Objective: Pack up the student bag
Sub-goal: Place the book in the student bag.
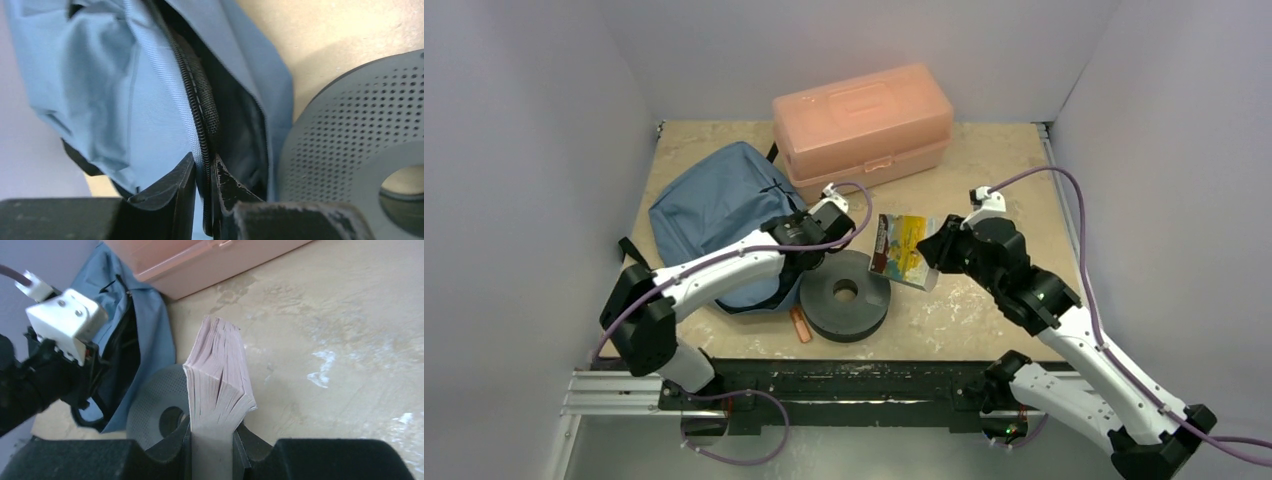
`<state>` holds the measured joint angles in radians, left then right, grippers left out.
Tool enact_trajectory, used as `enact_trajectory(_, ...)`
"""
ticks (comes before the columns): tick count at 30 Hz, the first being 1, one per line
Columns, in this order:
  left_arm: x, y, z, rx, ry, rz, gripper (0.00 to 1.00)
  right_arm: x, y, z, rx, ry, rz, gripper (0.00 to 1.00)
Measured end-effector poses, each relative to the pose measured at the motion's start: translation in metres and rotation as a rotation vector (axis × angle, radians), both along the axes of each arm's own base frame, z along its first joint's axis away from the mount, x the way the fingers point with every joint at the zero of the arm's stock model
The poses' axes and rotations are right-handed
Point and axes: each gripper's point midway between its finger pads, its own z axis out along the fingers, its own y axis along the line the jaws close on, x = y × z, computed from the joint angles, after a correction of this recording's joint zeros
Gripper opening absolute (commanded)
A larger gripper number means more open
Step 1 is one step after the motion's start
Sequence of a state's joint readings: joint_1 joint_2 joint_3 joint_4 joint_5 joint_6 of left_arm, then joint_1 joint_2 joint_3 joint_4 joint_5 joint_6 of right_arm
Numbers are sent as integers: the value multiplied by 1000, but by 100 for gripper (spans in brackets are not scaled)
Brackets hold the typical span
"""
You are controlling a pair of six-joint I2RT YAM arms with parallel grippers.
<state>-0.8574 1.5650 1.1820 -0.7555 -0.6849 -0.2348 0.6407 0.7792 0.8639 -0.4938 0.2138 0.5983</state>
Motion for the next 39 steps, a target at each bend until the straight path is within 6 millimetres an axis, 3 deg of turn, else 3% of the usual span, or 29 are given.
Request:
enact_trajectory(1, 0, 5, 8, 3, -5, -9, 13, -1, 5, -2, 7, 13, 21, 0)
enact_trajectory(3, -1, 13, 25, -8, -11, -29, 1, -6, 19, -4, 44, 44, 85, 0)
enact_trajectory(4, -1, 17, 35, -29, -17, -38, 0, -7, 26, -4, 63, 53, 110, 0)
enact_trajectory(8, 4, 35, 79, -89, -73, -62, 0, -13, 61, 3, 202, 108, 224, 0)
enact_trajectory(11, 5, 43, 98, -54, -95, -116, 0, -16, 89, 7, 324, 149, 288, 0)
enact_trajectory(20, 14, 60, 117, 149, -130, -208, 0, -23, 157, -10, 570, 366, 377, 0)
enact_trajectory(28, 21, 62, 126, 181, -169, -212, 0, -17, 209, -49, 616, 540, 352, 0)
enact_trajectory(34, 24, 61, 131, 167, -206, -209, 0, 17, 246, -61, 701, 563, 283, 0)
enact_trajectory(39, 21, 72, 138, 126, -239, -185, 0, 54, 257, -62, 736, 477, 187, 0)
